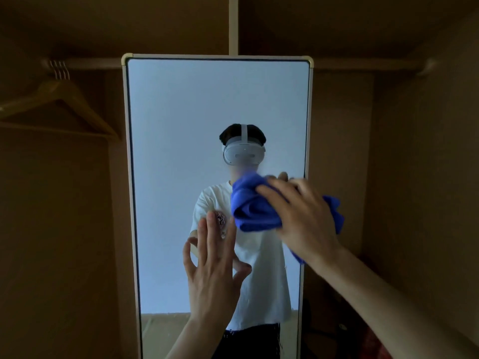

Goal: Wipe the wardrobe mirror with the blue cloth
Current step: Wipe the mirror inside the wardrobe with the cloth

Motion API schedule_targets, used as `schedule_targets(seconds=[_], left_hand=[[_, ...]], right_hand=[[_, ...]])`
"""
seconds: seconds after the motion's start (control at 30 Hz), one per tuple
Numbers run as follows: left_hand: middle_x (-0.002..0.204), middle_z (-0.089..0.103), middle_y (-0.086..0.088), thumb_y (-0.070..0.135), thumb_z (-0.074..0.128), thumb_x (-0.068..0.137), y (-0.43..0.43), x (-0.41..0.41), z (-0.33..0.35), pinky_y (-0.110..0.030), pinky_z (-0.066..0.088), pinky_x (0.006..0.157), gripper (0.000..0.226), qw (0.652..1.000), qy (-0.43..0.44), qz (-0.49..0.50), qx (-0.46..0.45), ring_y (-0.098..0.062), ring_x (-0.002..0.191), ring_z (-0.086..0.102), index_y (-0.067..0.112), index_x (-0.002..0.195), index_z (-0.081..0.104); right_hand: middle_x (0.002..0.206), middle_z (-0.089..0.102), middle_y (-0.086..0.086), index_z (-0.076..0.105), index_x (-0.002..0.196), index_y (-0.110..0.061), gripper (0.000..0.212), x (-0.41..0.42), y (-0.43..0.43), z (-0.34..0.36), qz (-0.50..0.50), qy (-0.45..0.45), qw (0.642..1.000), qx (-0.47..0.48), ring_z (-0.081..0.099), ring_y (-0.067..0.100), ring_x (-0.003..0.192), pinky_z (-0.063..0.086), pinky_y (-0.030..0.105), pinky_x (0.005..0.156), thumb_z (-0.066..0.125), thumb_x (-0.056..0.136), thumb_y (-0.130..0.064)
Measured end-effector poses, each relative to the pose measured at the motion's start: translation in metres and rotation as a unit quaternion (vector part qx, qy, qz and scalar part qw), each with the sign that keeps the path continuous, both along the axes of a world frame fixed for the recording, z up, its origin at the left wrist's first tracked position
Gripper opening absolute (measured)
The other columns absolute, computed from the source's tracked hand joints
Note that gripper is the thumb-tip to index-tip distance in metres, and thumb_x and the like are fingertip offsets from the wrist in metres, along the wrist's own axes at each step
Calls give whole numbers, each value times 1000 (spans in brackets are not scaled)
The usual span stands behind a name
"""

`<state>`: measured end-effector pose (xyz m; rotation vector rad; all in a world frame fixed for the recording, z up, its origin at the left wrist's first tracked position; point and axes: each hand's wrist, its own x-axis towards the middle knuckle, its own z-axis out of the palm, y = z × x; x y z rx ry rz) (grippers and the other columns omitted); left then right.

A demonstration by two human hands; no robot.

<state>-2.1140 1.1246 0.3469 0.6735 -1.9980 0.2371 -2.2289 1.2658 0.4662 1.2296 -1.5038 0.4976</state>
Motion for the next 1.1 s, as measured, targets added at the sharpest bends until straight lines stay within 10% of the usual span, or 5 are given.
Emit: schedule_targets(seconds=[0.2,0.57,0.97,1.1], left_hand=[[172,4,-5,62,71,79,-5,-4,-11,-53,28,119,107,1000,25,-7,8,-24,159,8,28,163,16],[171,12,-11,56,79,77,-5,-3,-17,-54,34,115,107,998,40,-35,14,-29,157,15,26,162,21],[162,35,-18,48,92,61,9,-1,0,-55,50,102,106,999,15,-23,40,-33,148,38,23,153,45],[158,40,-19,43,91,59,12,2,4,-54,53,97,101,999,19,-23,43,-35,143,45,22,149,51]], right_hand=[[126,66,0,62,130,-15,54,-6,-1,64,1,-7,999,-50,56,32,103,54,45,76,62,77,-3],[130,66,6,65,129,-16,66,-7,-3,-49,-2,-6,1000,-2,61,31,104,56,41,84,88,68,-10],[126,65,4,62,128,-16,49,-5,-19,90,-14,80,995,-55,57,34,101,48,50,84,55,80,-17],[119,67,3,62,126,-16,53,4,-33,124,-21,75,994,-83,57,34,99,49,49,82,74,75,-12]])
